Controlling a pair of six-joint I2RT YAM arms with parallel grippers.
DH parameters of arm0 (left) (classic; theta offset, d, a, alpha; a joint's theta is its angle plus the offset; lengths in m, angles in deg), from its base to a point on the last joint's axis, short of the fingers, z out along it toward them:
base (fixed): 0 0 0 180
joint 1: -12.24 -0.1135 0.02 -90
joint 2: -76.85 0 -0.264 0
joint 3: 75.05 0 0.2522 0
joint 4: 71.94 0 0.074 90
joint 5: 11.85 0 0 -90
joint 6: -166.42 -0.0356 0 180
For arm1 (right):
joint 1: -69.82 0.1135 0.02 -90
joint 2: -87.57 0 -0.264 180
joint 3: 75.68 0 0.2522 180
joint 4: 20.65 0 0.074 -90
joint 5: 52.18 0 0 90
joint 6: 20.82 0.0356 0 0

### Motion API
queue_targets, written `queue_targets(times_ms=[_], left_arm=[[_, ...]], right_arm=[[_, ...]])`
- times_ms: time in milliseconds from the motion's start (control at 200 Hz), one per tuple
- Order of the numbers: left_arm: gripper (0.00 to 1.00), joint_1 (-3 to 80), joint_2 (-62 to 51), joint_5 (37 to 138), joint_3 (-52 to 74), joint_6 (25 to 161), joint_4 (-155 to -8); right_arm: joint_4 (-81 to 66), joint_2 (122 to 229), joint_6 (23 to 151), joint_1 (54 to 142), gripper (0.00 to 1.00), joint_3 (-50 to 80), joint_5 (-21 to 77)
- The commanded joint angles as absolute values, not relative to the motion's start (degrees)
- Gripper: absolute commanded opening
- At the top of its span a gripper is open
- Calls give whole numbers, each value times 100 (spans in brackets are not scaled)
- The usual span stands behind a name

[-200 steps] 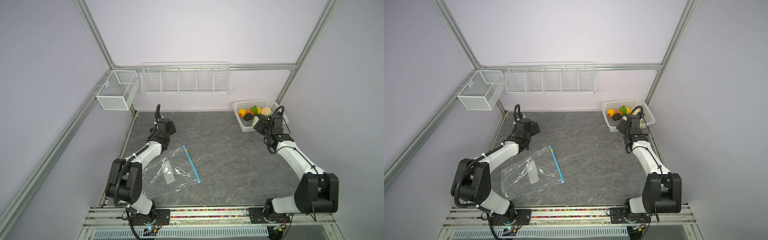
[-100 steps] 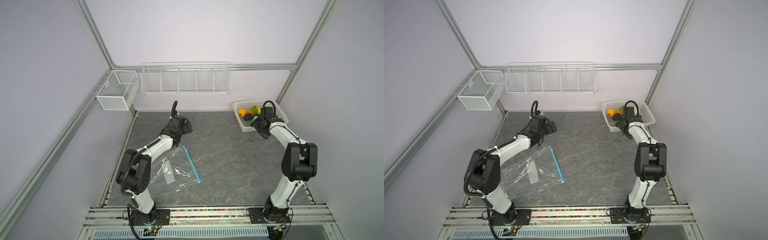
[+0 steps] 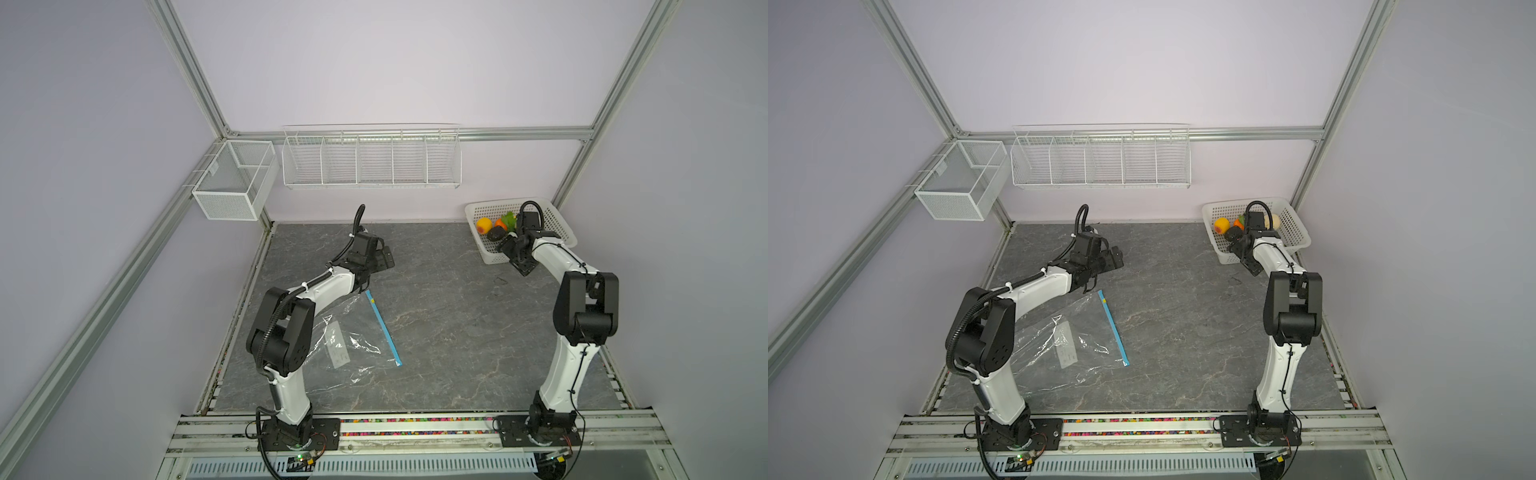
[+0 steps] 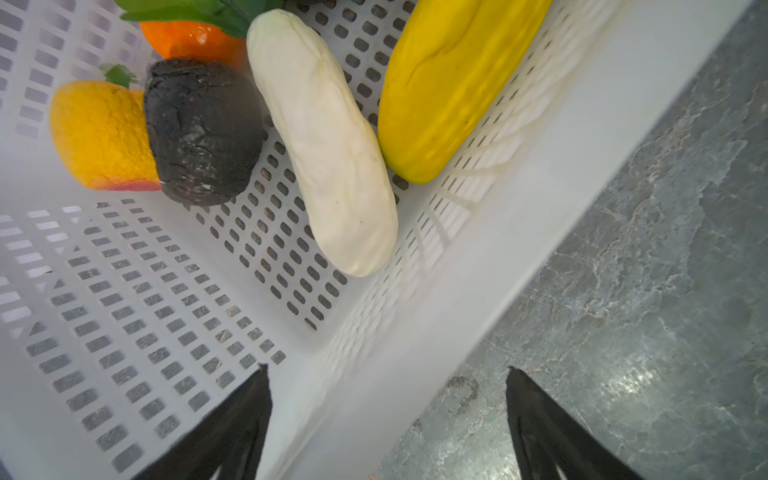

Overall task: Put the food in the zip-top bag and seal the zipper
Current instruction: 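Reach the right gripper to the white basket rim while the left arm moves forward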

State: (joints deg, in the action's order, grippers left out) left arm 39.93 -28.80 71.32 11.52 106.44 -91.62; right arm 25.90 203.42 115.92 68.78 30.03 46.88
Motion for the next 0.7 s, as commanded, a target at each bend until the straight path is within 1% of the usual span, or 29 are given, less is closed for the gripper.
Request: queue_targets(times_ms=[0,275,375,655,695], left_arm=[[99,4045,-3005,7236,1324,10788,-9150],[99,4054,-2990,7331,1333,10885,-9098],[99,4057,-2985,7351,1333,10912,-9065],[100,4063,-3025,7469,1400,10984,-8957],[99,4063,-3037,7524,1428,10989,-8970]], right_arm=[[2756,20411,11681,6878,89,3114,4608],[2801,20257,11349,6961,89,2973,4595],[2767,20156,11231,7007,94,2870,4496],[2922,19594,10981,7195,94,2515,4733],[3003,19540,10945,7231,93,2497,4818]])
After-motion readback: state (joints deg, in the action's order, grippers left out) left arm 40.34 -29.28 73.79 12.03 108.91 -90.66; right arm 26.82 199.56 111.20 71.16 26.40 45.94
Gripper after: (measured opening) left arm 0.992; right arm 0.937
